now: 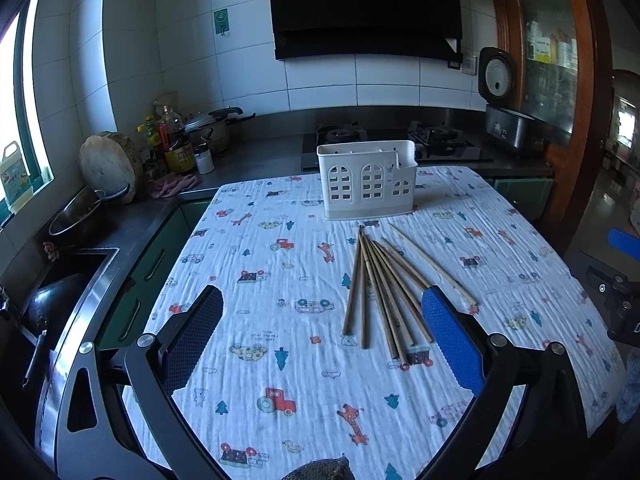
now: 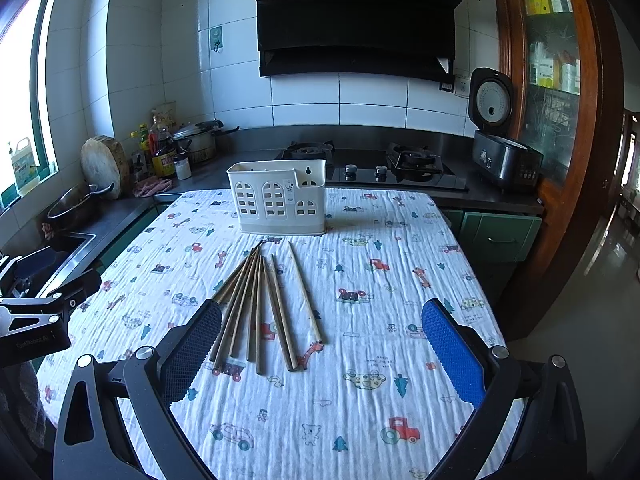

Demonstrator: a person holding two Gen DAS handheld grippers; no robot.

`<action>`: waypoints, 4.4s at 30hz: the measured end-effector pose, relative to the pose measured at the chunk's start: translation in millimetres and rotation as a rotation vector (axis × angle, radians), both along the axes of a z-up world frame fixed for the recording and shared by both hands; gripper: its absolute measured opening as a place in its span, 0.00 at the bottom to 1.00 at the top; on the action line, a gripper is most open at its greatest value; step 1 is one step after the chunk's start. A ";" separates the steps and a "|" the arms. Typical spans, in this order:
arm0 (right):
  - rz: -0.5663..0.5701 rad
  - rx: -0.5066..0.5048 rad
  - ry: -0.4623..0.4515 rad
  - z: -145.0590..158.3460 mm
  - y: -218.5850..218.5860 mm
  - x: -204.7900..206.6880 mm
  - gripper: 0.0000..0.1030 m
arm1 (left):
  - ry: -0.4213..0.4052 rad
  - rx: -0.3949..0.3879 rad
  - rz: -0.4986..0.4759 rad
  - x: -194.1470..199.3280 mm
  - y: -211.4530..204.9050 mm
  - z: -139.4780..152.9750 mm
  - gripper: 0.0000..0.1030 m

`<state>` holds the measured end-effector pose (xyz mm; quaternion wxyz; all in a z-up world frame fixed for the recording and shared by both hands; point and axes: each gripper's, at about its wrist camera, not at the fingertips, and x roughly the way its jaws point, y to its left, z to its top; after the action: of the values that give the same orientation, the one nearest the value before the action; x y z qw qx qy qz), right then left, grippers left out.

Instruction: Organize utensils

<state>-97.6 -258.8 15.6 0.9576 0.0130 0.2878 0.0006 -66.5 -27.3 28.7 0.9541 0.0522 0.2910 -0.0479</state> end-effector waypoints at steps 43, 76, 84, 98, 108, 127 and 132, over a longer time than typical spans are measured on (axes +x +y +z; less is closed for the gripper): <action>0.008 -0.005 0.141 -56.0 10.8 67.1 0.92 | 0.177 0.020 0.049 66.1 25.2 -59.5 0.89; 0.077 0.034 0.365 -133.0 1.3 151.7 0.28 | 0.389 0.008 -0.074 148.5 7.8 -132.1 0.38; 0.119 0.024 0.396 -145.5 4.2 167.1 0.08 | 0.427 -0.025 -0.117 156.2 4.1 -140.9 0.34; 0.144 -0.066 0.379 -150.9 9.9 168.9 0.01 | 0.480 -0.077 -0.206 166.7 -10.5 -150.4 0.21; 0.133 -0.066 0.371 -152.6 8.1 168.7 0.01 | 0.510 -0.099 -0.233 173.7 -15.9 -161.8 0.10; 0.111 -0.072 0.218 -95.6 5.5 157.6 0.00 | 0.382 -0.147 -0.216 170.9 -1.7 -108.1 0.05; 0.130 -0.055 0.213 -88.1 2.3 156.2 0.04 | 0.318 -0.158 -0.213 170.4 4.4 -82.8 0.05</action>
<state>58.7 -256.5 -72.4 0.9196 -0.0319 0.3878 0.0533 103.8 -22.9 -54.1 0.8869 -0.0006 0.4260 -0.1787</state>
